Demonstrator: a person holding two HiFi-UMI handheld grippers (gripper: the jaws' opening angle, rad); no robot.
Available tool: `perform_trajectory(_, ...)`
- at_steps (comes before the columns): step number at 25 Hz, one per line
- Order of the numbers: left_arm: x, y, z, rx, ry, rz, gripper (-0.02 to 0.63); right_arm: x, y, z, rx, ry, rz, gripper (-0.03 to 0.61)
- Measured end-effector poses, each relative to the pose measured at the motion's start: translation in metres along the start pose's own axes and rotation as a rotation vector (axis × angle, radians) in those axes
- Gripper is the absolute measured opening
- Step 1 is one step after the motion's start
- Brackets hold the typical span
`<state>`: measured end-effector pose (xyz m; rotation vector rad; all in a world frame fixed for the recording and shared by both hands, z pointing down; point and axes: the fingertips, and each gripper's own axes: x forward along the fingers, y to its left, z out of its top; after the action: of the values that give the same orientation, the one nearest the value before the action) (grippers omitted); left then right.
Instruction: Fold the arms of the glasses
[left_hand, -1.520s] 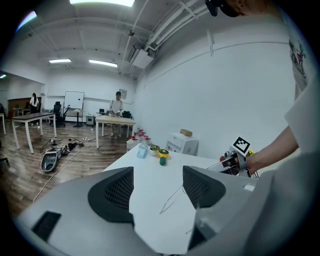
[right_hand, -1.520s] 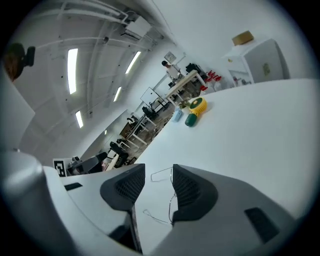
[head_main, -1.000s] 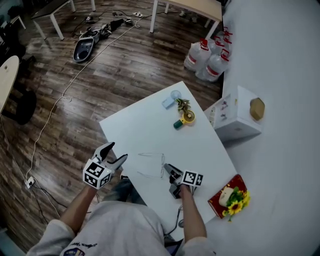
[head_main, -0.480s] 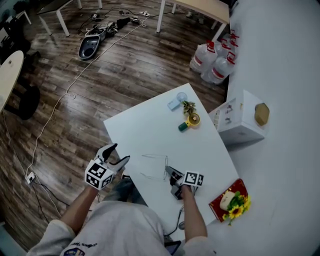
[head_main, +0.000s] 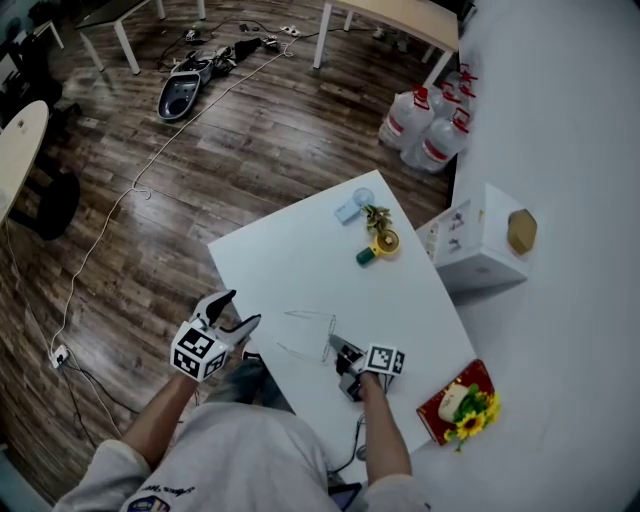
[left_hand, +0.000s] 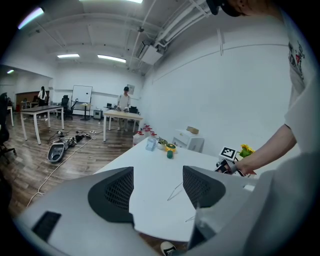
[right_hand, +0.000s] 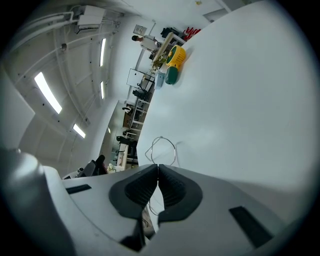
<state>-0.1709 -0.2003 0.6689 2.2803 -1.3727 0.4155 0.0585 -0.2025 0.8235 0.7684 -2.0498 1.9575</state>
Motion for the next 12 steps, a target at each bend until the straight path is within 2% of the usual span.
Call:
perform_trajectory(7,-0.001,-0.002,0.001,0.002,0.000,-0.010,0.302,-0.007,0.007,0.006,0.003,-0.057,0.049,0.009)
perform_trajectory(12,0.000,-0.006,0.005,0.010,-0.004,-0.028,0.302,-0.022,0.019,0.006,0.120,-0.122,0.022,0.009)
